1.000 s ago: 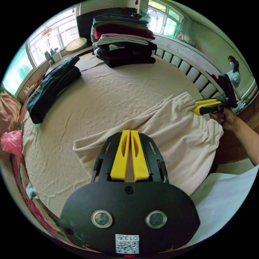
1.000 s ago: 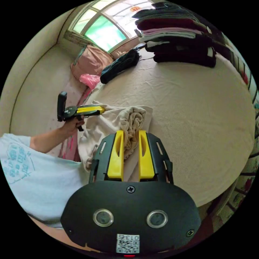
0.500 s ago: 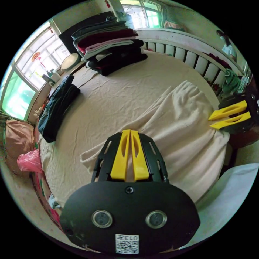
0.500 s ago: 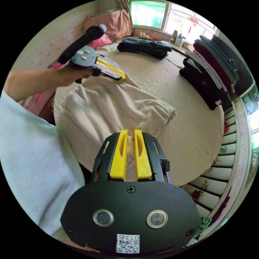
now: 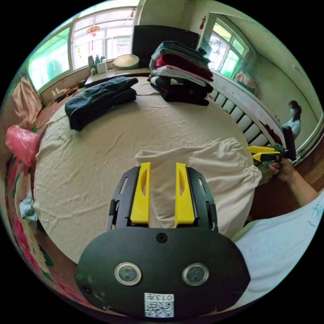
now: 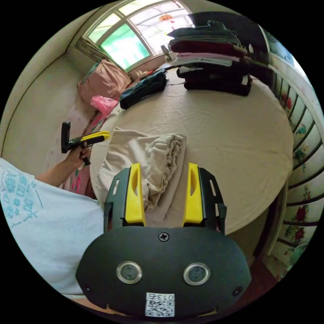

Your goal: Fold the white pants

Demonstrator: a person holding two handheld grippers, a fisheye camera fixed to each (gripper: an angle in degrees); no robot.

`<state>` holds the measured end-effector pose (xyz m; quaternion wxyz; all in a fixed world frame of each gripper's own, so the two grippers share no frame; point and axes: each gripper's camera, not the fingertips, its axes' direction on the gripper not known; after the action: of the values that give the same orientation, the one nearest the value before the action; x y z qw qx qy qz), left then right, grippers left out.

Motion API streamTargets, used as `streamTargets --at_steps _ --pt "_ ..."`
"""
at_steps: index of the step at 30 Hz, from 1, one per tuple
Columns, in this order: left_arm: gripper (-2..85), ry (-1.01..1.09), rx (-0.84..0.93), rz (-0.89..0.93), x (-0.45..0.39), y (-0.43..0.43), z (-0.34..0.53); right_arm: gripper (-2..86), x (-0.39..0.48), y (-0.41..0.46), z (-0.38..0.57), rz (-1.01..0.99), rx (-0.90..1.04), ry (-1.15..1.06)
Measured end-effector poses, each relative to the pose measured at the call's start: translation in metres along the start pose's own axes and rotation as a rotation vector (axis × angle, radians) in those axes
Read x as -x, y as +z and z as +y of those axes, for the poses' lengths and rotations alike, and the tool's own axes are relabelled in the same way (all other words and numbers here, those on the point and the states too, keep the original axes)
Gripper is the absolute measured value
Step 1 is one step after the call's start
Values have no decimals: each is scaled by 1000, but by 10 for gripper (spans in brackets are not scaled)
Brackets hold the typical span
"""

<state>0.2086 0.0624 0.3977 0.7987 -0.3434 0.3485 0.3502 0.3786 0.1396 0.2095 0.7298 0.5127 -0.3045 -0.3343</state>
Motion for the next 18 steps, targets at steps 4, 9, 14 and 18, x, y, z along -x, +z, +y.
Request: streamTargets --at_steps 4,9,14,18 --pt "124 -72 88 110 45 3 35 202 -41 42 -1 -140 65 58" --pt "121 -150 124 216 70 14 47 181 -71 78 14 -168 134 37" --pt "124 -182 191 262 82 31 42 168 -94 109 37 -189 156 53" --pt "96 -184 225 263 88 31 37 131 -101 130 60 -154 166 19"
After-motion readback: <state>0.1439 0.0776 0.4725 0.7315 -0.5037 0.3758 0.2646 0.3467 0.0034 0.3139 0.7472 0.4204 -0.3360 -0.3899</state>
